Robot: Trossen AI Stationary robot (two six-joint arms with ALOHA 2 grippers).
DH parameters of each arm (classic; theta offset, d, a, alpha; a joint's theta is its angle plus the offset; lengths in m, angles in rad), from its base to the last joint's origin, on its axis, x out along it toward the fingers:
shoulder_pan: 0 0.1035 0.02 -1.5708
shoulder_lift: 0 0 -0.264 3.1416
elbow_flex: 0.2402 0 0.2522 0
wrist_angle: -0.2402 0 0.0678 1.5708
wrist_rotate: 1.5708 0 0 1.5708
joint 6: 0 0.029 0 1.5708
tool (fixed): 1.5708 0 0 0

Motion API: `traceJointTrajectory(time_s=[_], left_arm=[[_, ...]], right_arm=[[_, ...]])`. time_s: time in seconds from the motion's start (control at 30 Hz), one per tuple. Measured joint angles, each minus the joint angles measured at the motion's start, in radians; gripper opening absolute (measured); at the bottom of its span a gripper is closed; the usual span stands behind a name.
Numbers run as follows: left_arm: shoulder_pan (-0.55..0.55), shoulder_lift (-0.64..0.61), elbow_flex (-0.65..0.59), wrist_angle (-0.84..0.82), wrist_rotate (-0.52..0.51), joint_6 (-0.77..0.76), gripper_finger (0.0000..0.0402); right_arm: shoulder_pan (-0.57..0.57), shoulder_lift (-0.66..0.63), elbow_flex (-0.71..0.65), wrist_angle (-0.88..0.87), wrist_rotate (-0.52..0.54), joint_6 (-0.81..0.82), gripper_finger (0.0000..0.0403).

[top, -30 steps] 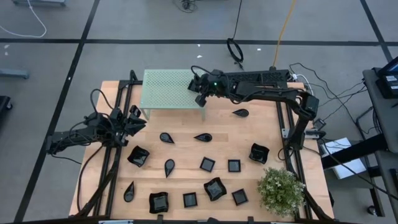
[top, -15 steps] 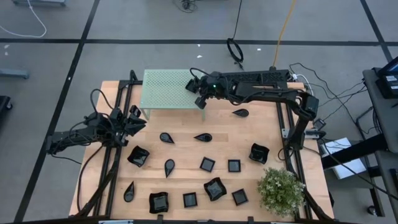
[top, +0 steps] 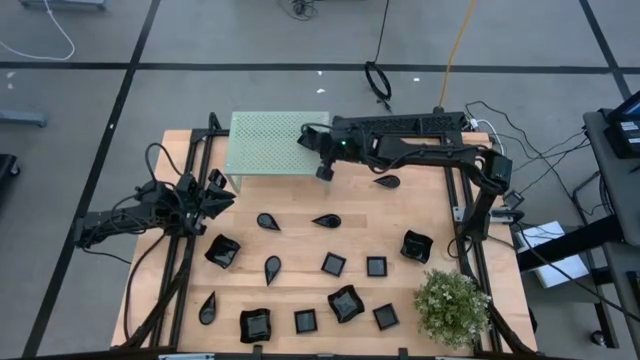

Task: Pick & Place Mini shaped plates
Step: Stack the square plate on top of the stacked square plates on the shelf

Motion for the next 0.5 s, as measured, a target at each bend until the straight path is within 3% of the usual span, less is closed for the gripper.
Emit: traceJointTrajectory(time_s=[0.5], left_arm=[[0.000,0.000,0.000,0.000,0.000,0.000,0.0081]], right_arm=[[-0.006,0.000,0.000,-0.009,0.060,-0.708,0.0000]])
